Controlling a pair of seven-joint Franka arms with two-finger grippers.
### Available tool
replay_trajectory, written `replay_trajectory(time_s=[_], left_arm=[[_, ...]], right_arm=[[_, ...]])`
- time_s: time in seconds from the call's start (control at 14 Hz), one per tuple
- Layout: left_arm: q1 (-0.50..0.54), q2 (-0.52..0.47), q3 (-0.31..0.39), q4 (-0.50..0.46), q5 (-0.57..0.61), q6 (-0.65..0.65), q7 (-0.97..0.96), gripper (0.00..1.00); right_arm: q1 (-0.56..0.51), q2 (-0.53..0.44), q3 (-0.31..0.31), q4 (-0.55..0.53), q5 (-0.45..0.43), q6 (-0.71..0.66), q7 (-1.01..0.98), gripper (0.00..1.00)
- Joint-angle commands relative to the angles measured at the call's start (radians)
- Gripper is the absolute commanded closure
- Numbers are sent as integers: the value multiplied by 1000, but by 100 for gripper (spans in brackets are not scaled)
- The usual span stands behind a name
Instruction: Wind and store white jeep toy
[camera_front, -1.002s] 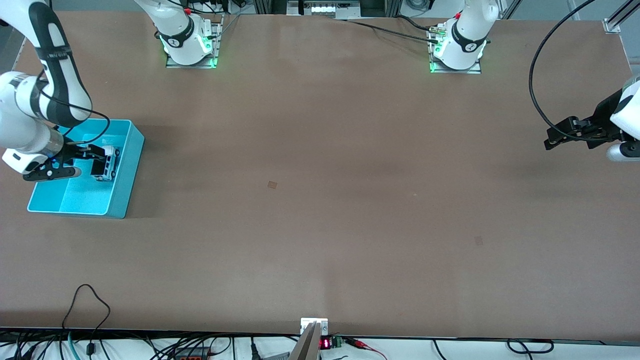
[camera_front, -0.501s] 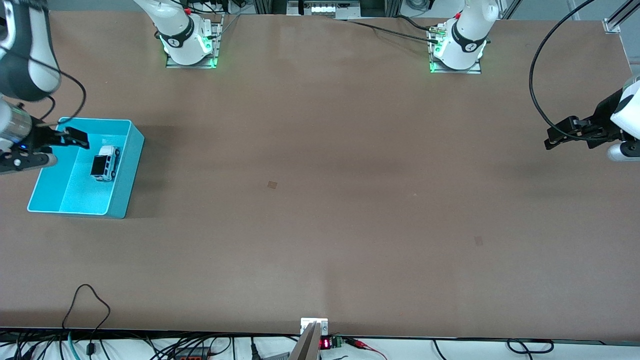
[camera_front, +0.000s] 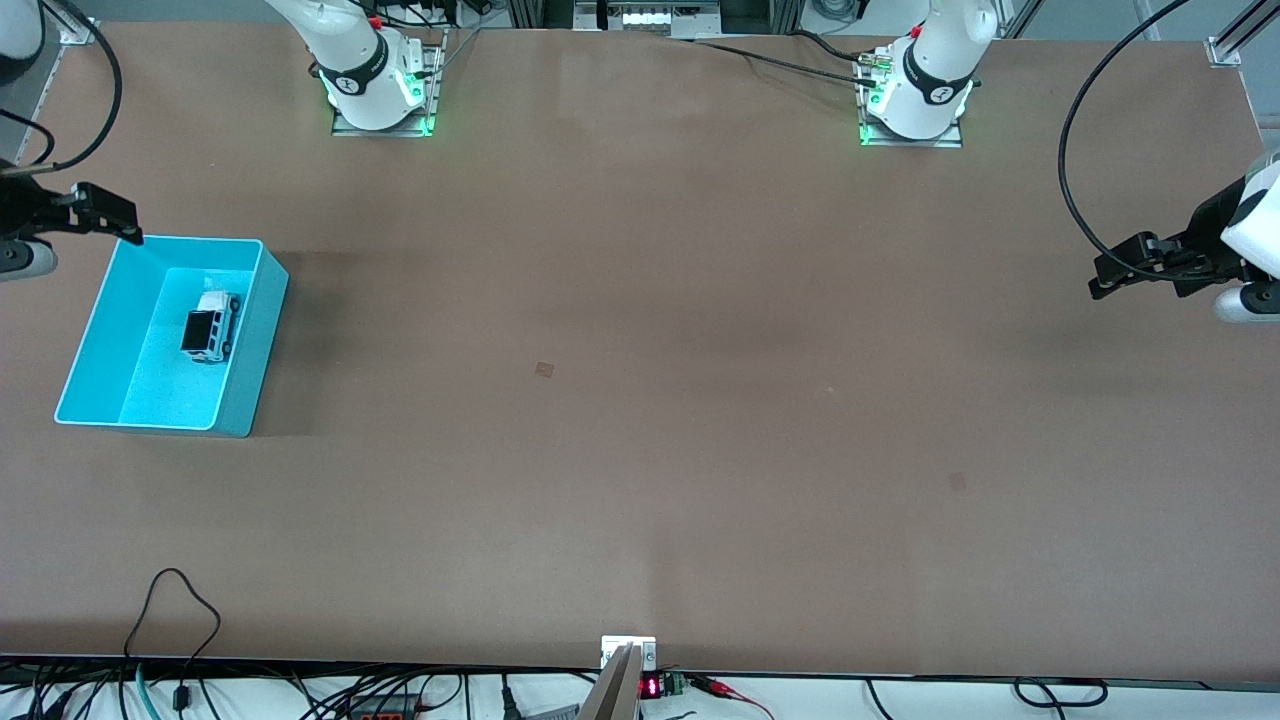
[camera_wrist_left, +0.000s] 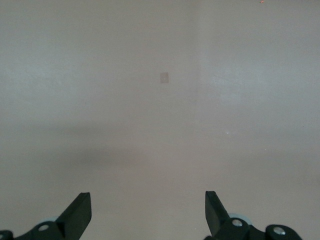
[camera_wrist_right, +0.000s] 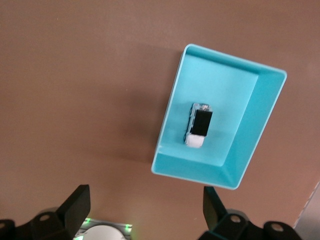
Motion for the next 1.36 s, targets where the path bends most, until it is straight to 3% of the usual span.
replay_trajectory(time_s=[0.0,0.36,1.29], left_arm=[[-3,-24,9,-19,-24,-7,25,0],[-1,-23,16,-18,-24,-7,26,0],[-3,-23,12,-16,-24,-5,26,0]], right_arm=[[19,17,7,34,23,-45,89,0],[80,30,-7,33,17,-7,78,0],[82,2,-10,-6,24,5,89,0]])
